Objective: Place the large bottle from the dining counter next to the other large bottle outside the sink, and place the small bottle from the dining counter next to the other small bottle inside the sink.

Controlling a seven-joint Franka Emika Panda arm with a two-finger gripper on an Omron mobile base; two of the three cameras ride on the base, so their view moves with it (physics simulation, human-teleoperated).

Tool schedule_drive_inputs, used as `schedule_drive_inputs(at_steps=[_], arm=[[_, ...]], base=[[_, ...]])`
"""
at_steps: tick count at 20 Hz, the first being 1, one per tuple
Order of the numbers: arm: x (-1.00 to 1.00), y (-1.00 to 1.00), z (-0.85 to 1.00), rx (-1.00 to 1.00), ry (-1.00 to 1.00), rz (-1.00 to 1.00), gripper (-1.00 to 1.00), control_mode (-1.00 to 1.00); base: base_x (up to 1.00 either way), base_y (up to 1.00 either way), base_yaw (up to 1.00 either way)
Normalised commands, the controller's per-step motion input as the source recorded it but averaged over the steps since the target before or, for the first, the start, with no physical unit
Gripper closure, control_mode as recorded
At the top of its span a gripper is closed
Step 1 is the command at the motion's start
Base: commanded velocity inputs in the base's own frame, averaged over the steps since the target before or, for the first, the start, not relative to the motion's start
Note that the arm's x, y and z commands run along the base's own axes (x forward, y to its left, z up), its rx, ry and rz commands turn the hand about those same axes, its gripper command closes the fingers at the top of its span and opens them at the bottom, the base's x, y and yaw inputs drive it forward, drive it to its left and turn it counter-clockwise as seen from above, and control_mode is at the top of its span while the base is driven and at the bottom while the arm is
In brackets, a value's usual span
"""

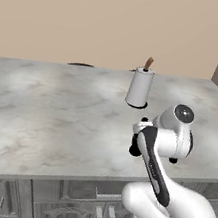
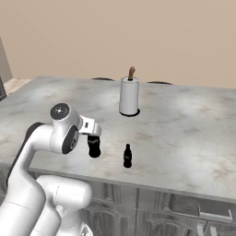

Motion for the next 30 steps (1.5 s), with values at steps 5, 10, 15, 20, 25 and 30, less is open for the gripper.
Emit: schedule_drive_inputs(at_steps=[5, 10, 15, 20, 25, 30], arm=[[0.24, -0.04, -0.24, 0.0, 0.0, 0.0, -1.0, -1.0], [0.18, -0.02, -0.11, 0.0, 0.0, 0.0, -1.0, -1.0], [0.18, 0.0, -0.03, 0.0, 0.0, 0.0, -1.0, -1.0], [0.2, 0.0, 0.0, 0.0, 0.0, 0.0, -1.0, -1.0], [0.21, 0.0, -0.02, 0.0, 0.0, 0.0, -1.0, -1.0], [0.21, 0.0, -0.07, 0.0, 0.0, 0.0, -1.0, -1.0]], base=[[0.0, 0.0, 0.0], [0.0, 0.0, 0.0], [0.0, 0.0, 0.0], [0.0, 0.0, 0.0], [0.0, 0.0, 0.0], [0.0, 0.0, 0.0]])
